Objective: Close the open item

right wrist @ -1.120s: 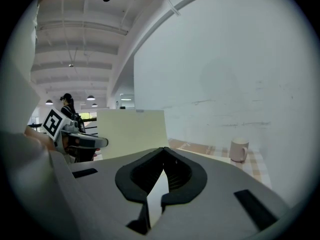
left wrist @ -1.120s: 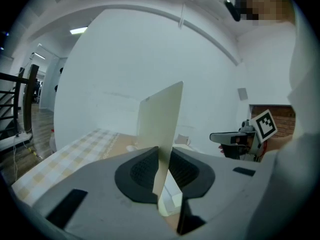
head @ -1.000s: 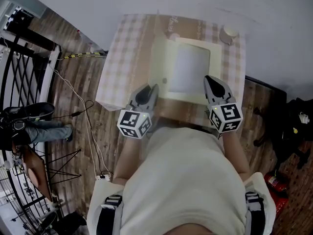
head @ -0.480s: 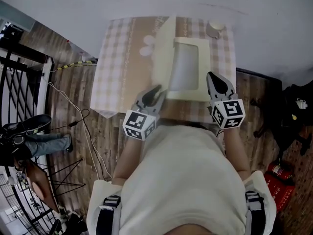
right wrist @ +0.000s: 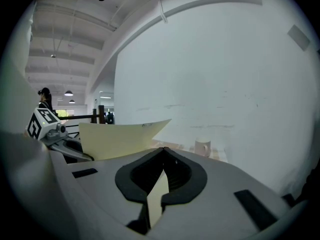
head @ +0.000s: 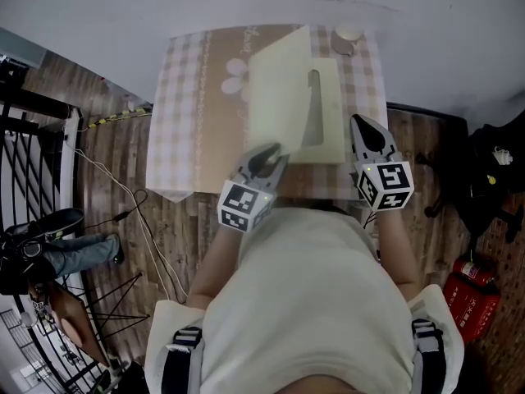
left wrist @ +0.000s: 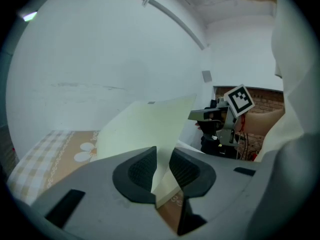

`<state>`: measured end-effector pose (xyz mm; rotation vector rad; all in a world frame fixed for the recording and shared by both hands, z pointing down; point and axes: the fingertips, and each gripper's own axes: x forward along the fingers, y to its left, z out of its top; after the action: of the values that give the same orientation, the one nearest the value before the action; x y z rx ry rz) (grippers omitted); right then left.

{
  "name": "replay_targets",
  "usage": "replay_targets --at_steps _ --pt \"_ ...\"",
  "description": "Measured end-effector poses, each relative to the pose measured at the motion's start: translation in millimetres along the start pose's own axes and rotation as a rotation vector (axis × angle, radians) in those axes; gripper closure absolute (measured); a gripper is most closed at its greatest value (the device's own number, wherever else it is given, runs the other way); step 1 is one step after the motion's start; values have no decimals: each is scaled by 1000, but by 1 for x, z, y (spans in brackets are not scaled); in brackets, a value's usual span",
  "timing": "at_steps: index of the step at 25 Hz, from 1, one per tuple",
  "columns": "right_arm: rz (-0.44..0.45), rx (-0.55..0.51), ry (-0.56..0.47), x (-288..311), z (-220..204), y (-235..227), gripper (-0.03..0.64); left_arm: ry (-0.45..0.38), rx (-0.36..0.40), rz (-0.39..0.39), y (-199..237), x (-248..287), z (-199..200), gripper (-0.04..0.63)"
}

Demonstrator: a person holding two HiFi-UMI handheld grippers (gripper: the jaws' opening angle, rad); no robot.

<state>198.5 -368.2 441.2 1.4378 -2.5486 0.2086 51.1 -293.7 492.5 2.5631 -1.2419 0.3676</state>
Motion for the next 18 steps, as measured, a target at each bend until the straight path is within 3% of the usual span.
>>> replay_targets --at_steps 5,18 --pt "-16 -2 9 0 -1 -10 617 47 -3 -56 -12 17 -10 522" --pt "-8 -40 36 26 0 -26 617 252 89 -143 -38 55 -40 517"
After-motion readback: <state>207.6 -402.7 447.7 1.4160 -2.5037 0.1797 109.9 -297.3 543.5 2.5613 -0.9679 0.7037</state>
